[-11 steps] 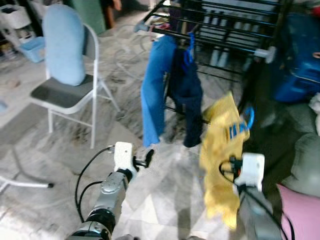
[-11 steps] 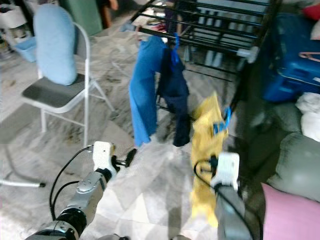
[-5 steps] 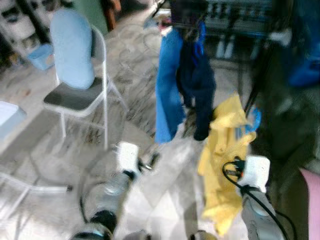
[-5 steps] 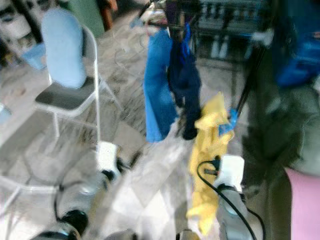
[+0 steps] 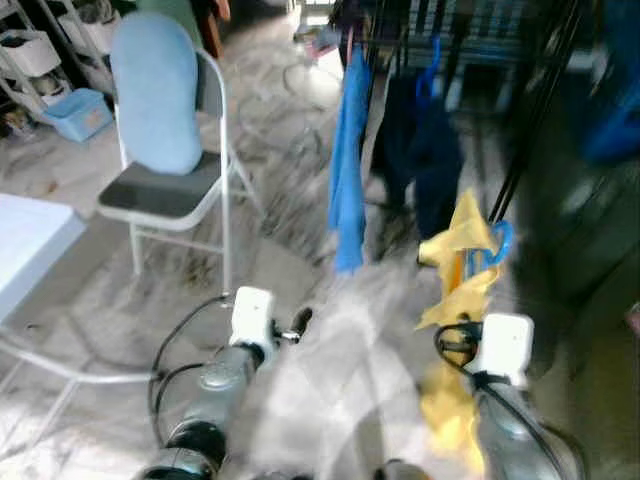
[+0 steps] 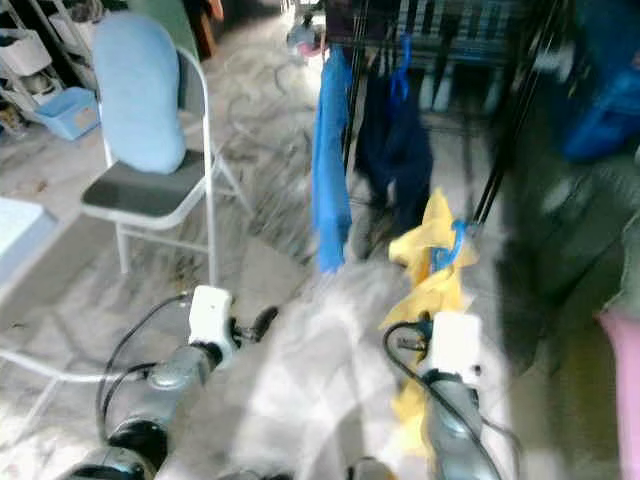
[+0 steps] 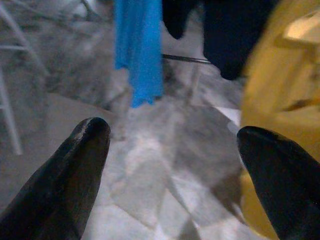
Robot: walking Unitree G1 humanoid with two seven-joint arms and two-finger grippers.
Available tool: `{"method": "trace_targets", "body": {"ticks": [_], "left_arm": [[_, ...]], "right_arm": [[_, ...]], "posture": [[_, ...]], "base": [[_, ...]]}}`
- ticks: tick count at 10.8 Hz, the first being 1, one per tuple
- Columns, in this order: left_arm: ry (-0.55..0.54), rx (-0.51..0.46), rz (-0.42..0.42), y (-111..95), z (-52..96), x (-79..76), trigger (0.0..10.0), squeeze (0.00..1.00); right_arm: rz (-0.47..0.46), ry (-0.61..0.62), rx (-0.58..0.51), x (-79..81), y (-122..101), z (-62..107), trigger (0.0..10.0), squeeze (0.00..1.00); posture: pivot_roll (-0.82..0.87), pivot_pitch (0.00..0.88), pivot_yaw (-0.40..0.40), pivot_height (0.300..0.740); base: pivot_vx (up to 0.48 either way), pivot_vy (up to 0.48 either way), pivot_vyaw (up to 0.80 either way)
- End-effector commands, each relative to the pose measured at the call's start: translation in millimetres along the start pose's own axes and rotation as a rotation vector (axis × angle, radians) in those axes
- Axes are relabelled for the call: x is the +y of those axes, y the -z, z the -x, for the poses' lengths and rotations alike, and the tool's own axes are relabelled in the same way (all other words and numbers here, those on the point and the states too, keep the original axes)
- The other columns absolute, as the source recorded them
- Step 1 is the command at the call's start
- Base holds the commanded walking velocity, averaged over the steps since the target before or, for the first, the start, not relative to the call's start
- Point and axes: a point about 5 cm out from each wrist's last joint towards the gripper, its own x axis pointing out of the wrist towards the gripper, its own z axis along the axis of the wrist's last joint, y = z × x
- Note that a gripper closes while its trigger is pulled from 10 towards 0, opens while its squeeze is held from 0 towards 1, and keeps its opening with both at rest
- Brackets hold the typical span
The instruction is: Hang hanger
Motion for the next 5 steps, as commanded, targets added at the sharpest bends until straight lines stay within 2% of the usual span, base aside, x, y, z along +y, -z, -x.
{"method": "trace_targets", "body": {"ticks": [1,2,3,4,5], "left_arm": [[-0.042,0.004,-0.016,1.8,4.2,9.9,10.0,0.00],[-0.131,-0.015,-0.052,-1.0,6.1,18.7,10.0,0.00],[-0.187,-0.020,-0.038,-1.0,8.0,24.8,10.0,0.00],[-0.208,-0.024,-0.024,-0.8,9.7,28.5,10.0,0.00],[-0.220,-0.025,-0.021,0.0,11.1,29.9,10.0,0.00]], "right_arm": [[-0.020,-0.041,-0.044,7.7,-9.8,-2.3,10.0,0.00],[-0.006,-0.100,-0.034,14.2,-8.8,-3.3,10.0,0.00],[0.025,-0.160,-0.035,21.6,-9.9,-4.0,10.0,0.00],[0.071,-0.215,-0.048,29.9,-12.7,-5.0,10.0,0.00],[0.067,-0.231,-0.057,33.4,-15.5,-6.9,10.0,0.00]], "posture": [[-0.19,0.116,0.073,0.740],[-0.18,0.107,0.060,0.740],[-0.17,0.102,0.043,0.740],[-0.16,0.101,0.037,0.740],[-0.15,0.099,0.031,0.740]], "base": [[0.000,0.000,0.00],[0.000,0.000,0.00],[0.000,0.000,0.00],[0.000,0.000,0.00],[0.000,0.000,0.00]]}}
